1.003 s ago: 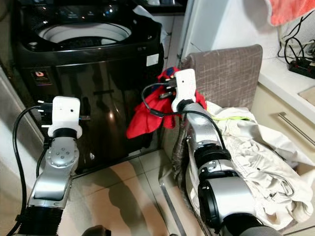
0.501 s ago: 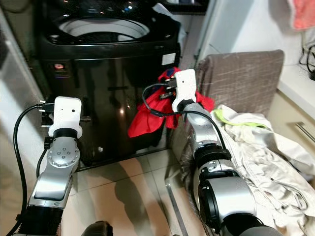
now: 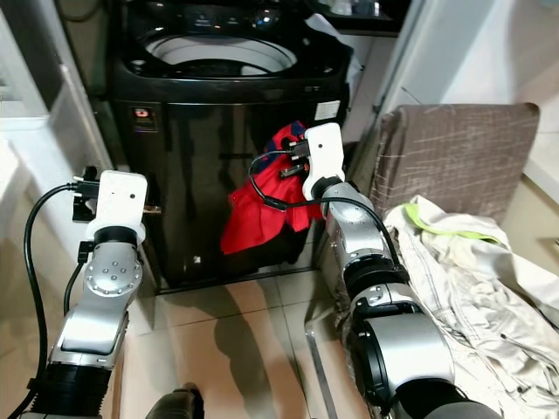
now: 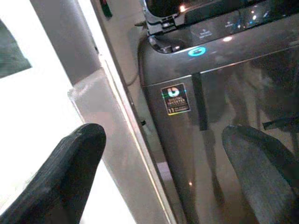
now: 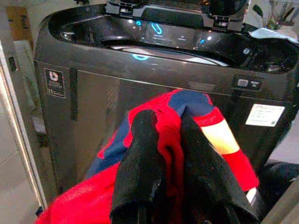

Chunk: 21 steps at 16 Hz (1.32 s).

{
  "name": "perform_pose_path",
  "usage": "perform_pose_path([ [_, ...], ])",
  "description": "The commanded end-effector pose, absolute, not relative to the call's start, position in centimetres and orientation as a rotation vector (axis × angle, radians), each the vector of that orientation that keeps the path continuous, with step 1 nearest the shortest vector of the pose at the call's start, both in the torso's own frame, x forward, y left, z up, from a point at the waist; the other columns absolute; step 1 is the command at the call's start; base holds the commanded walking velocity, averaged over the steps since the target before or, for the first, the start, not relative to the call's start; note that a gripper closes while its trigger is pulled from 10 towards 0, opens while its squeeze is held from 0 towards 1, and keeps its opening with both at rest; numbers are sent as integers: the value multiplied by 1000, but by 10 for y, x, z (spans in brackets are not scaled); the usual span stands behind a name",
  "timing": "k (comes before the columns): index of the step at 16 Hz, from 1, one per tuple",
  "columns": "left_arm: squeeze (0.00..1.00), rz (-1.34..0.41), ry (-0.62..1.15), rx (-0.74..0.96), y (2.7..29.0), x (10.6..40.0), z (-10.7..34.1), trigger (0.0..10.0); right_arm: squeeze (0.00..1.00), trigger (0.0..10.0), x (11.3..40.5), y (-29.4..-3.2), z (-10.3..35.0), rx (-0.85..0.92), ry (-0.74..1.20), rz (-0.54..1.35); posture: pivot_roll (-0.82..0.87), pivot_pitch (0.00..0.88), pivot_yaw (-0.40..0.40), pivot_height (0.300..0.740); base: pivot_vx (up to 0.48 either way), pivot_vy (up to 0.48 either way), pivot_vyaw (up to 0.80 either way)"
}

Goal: Clothes washing

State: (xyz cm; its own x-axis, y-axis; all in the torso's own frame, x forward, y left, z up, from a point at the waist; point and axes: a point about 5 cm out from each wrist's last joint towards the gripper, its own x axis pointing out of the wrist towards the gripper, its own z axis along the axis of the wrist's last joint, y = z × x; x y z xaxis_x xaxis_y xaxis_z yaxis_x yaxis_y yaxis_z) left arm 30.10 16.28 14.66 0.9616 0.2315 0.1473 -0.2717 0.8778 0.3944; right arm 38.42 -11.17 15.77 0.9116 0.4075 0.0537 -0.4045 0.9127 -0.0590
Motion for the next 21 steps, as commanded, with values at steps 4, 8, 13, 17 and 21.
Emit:
perform_pose_path([
  [4,0,233,-88,419,155,305,146,10000,0,10000,385,-119,159,-37,-78,380,40,0,-55,740,0,-480,586],
  [8,0,236,-74,381,158,308,144,10000,0,10000,388,-129,159,-94,-67,291,32,0,-52,740,0,-189,144],
  [13,0,200,-88,315,163,307,149,10000,0,10000,386,-127,161,-92,-108,297,29,0,-50,740,96,0,0],
  [17,0,207,-85,313,164,307,148,10000,0,10000,386,-125,162,-102,-116,306,29,0,-50,740,466,0,0],
  [21,0,207,-85,313,164,307,148,10000,0,10000,386,-125,162,-102,-116,306,29,0,-50,740,461,0,0],
])
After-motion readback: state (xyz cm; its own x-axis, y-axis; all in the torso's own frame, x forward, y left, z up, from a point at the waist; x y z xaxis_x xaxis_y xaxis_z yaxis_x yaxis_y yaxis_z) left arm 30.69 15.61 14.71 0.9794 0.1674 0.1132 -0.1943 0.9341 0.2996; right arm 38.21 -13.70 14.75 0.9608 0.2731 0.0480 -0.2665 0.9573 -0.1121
